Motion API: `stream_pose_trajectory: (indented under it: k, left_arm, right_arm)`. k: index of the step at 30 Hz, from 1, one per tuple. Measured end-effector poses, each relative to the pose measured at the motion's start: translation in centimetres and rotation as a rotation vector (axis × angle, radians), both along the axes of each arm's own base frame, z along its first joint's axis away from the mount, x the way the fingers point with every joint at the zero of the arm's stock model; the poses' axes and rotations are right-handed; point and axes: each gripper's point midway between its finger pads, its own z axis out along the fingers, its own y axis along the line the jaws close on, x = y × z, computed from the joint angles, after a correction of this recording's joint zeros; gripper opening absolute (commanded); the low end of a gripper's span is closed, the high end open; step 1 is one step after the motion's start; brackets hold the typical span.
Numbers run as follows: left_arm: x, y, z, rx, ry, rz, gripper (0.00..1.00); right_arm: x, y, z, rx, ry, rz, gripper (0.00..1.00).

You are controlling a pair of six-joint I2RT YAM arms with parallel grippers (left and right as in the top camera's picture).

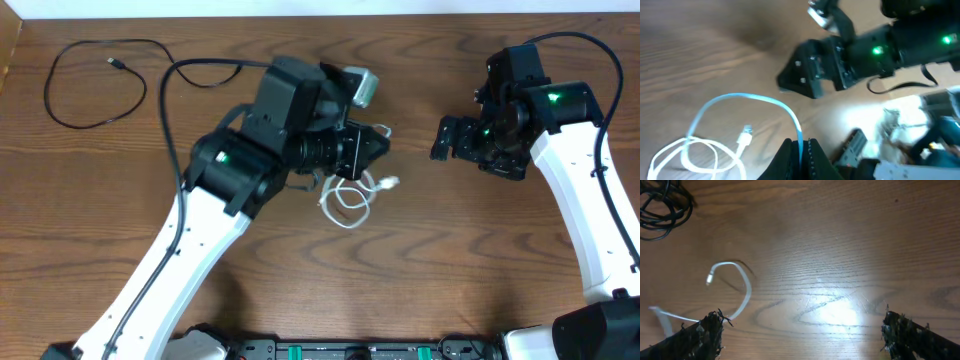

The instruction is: Untangle cables

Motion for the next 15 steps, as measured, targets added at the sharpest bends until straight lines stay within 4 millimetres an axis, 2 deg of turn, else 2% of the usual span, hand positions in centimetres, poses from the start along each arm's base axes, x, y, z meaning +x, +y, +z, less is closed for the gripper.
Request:
stream_pose_trajectory:
  k: [7, 15]
  left_arm:
    - [0.2, -0.8, 0.4, -0.06, 0.006, -0.059, 0.07]
    - [0.3, -1.3, 1.3, -0.101, -0.005, -0.067, 0.08]
  right_arm:
    - [0.0, 0.7, 0.1, 0.038, 0.0, 0.021, 0.99]
    - [-0.2, 3.8, 1.2, 0.207, -0.025, 0.158, 0.99]
